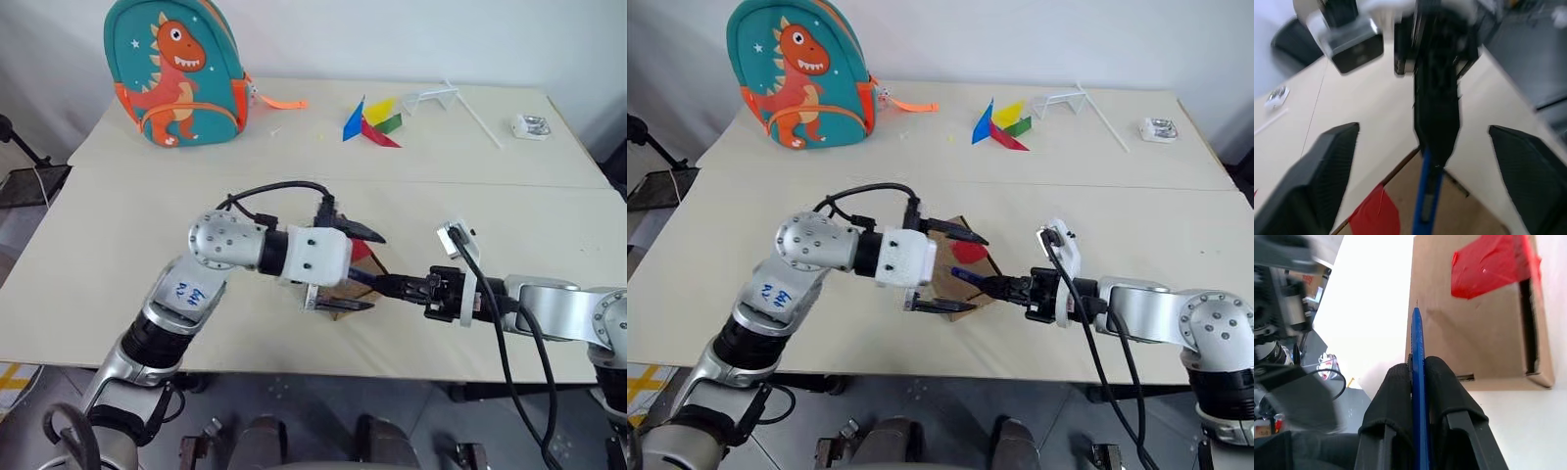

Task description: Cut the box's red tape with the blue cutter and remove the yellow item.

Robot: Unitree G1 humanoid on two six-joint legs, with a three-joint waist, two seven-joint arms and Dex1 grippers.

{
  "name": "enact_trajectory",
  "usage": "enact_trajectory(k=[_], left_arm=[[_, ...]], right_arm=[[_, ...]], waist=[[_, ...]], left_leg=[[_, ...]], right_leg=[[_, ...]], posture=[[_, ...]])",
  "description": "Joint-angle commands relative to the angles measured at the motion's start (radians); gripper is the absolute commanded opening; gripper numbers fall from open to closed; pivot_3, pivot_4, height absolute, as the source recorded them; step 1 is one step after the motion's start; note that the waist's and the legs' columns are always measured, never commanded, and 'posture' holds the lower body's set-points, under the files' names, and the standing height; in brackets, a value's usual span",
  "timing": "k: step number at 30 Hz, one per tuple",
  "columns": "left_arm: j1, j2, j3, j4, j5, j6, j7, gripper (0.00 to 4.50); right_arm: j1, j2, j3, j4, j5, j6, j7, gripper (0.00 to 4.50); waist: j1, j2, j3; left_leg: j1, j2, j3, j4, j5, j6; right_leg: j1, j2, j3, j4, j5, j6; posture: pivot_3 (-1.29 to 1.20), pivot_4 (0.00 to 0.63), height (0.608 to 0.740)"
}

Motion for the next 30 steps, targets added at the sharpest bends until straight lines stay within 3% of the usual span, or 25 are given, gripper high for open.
enact_trajectory(k=[1,6,13,16,19,25,29,30], left_arm=[[0.048,0.075,0.124,-0.050,-0.180,0.096,-0.069,4.50],[0.150,0.241,0.225,-0.042,-0.310,0.252,-0.126,4.50],[0.173,0.267,0.283,0.071,-0.342,0.296,-0.100,4.50],[0.129,0.194,0.294,0.187,-0.315,0.308,0.020,3.95],[0.118,0.169,0.243,0.247,-0.238,0.267,0.059,3.05],[0.049,0.084,0.137,0.325,-0.128,0.233,0.120,1.20],[0.019,0.061,0.128,0.313,-0.130,0.257,0.128,0.00],[0.013,0.056,0.128,0.308,-0.135,0.264,0.128,0.00]], right_arm=[[-0.010,-0.045,-0.092,-0.023,0.015,0.004,0.063,0.14],[0.035,-0.128,-0.175,-0.061,0.015,0.001,0.160,0.14],[0.148,-0.285,-0.291,-0.106,0.015,-0.021,0.198,0.14],[0.269,-0.332,-0.394,-0.136,0.015,-0.027,0.165,0.14],[0.344,-0.348,-0.443,-0.180,0.015,-0.055,0.157,0.14],[0.406,-0.391,-0.473,-0.270,0.015,-0.130,0.092,0.14],[0.393,-0.430,-0.482,-0.288,0.015,-0.162,0.095,0.14],[0.386,-0.444,-0.480,-0.293,0.015,-0.168,0.093,0.14]], waist=[[-0.002,0.000,0.000],[-0.009,0.000,0.000],[0.004,0.000,0.000],[0.007,0.000,0.000],[0.005,0.000,0.000],[0.002,0.000,0.000],[0.001,0.000,0.000],[0.001,0.000,0.000]], left_leg=[[0.000,0.000,0.000,0.000,0.000,0.000],[0.000,0.000,0.000,0.000,0.000,0.000],[0.000,0.000,0.000,0.000,0.000,0.001],[0.000,0.000,0.000,0.000,0.000,0.000],[0.000,0.000,0.000,0.000,0.000,0.001],[0.001,0.000,0.001,0.000,0.000,0.000],[0.001,0.000,0.001,0.000,0.000,0.000],[0.001,0.000,0.001,0.000,0.000,0.000]], right_leg=[[0.000,0.000,0.000,0.000,0.000,0.000],[0.000,0.000,0.000,0.000,0.000,0.000],[0.000,0.000,0.001,0.000,0.000,0.000],[0.000,0.000,0.001,0.000,0.000,0.000],[0.000,0.000,0.001,0.000,0.000,0.000],[0.000,0.000,0.001,0.000,0.000,0.000],[0.000,0.000,0.001,0.000,0.000,0.000],[0.000,0.000,0.001,0.000,0.000,0.000]], posture=[[0.00,0.150,0.740],[0.00,0.150,0.740],[0.00,0.150,0.740],[0.00,0.150,0.740],[0.00,0.150,0.740],[0.00,0.150,0.740],[0.00,0.150,0.740],[0.00,0.150,0.740]])
